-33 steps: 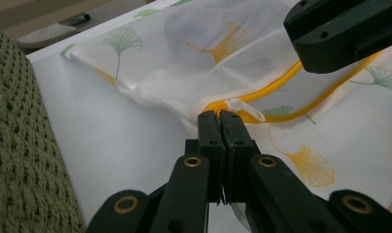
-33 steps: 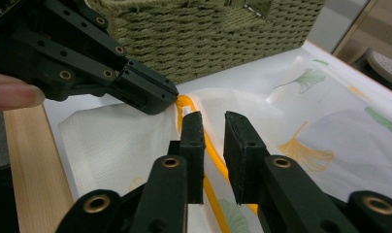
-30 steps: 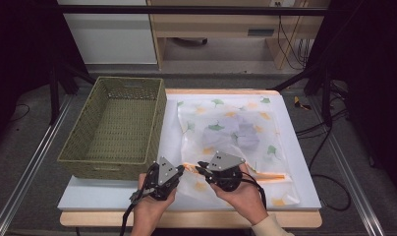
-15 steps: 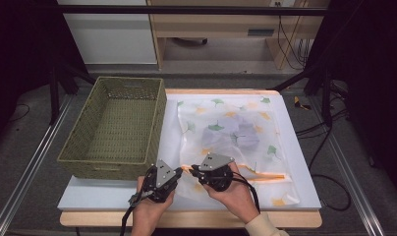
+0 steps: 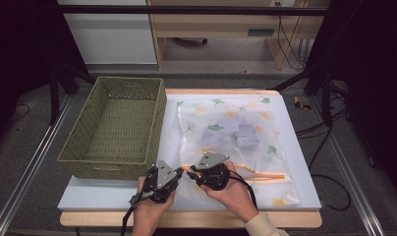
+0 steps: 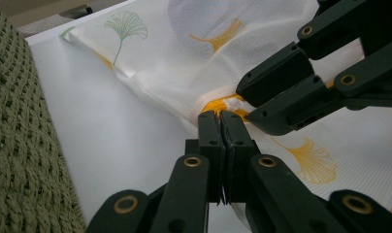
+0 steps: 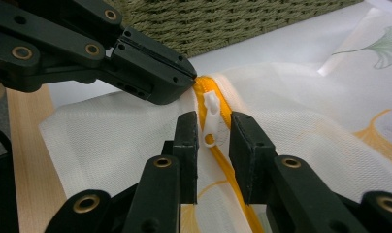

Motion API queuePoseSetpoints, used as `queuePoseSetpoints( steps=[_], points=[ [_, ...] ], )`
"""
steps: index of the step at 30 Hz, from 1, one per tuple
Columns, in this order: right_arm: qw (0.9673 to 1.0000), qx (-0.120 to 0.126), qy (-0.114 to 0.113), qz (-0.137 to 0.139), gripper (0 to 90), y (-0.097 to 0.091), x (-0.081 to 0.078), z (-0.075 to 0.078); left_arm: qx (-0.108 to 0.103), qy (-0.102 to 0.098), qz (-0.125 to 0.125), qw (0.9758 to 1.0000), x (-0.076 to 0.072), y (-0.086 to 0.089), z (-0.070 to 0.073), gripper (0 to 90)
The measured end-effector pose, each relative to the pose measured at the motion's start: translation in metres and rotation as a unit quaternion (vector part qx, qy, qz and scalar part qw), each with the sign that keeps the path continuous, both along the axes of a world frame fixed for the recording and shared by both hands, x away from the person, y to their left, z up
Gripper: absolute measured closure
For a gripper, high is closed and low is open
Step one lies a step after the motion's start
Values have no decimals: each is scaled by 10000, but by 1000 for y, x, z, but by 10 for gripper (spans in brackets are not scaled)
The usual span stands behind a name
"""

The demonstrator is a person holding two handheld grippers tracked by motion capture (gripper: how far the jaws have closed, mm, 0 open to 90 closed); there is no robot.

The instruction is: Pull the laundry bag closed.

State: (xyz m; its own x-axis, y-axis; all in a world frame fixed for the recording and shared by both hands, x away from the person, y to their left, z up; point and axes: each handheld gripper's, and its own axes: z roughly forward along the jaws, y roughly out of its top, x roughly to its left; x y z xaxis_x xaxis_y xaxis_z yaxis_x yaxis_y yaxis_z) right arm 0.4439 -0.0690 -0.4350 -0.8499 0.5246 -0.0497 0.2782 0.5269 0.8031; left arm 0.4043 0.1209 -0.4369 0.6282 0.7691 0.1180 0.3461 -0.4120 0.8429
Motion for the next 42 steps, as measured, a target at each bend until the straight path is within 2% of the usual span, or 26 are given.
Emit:
queuePoseSetpoints(
  steps=[5, 7, 11, 12, 14, 15, 25, 26, 33, 36, 38, 42],
  points=[
    [10000, -50, 74, 34, 747, 4, 2, -3, 96, -2, -32, 9999, 0, 0, -2, 884],
    [10000, -41, 83, -7, 765, 4, 2, -4, 9, 2, -13, 10000, 0, -1, -3, 884],
    [9999, -55, 111, -2, 793, 4, 2, -4, -20, 8, -18, 10000, -1, 0, -2, 884],
    [9999, -46, 114, -3, 799, 4, 3, -4, 45, 4, -37, 10000, 0, 1, -1, 884],
    [9999, -25, 116, -11, 829, 3, 3, -3, 42, -2, -38, 10000, -1, 1, -1, 884],
    [9999, -4, 141, 1, 830, 2, 4, -4, -63, 8, -22, 10000, -1, 0, -1, 884],
    [9998, -33, 181, 50, 835, 3, 5, -6, -45, -16, -50, 10000, -2, 0, -1, 884],
    [9998, -33, 168, 47, 840, 3, 5, -6, 14, -10, -69, 10000, -2, 0, 0, 884],
    [9999, -54, 158, 23, 848, 3, 3, -5, -60, 11, -41, 10000, -1, 0, -2, 884],
    [9999, -79, 146, 42, 849, 3, 3, -5, -24, 5, -39, 10000, -1, 0, -3, 884],
    [9999, -84, 146, 35, 850, 3, 3, -5, 76, 33, -63, 9999, 0, 2, -3, 884],
    [9998, -69, 172, 22, 850, 3, 3, -5, 50, 37, -47, 10000, 0, 2, -5, 884]
  ],
)
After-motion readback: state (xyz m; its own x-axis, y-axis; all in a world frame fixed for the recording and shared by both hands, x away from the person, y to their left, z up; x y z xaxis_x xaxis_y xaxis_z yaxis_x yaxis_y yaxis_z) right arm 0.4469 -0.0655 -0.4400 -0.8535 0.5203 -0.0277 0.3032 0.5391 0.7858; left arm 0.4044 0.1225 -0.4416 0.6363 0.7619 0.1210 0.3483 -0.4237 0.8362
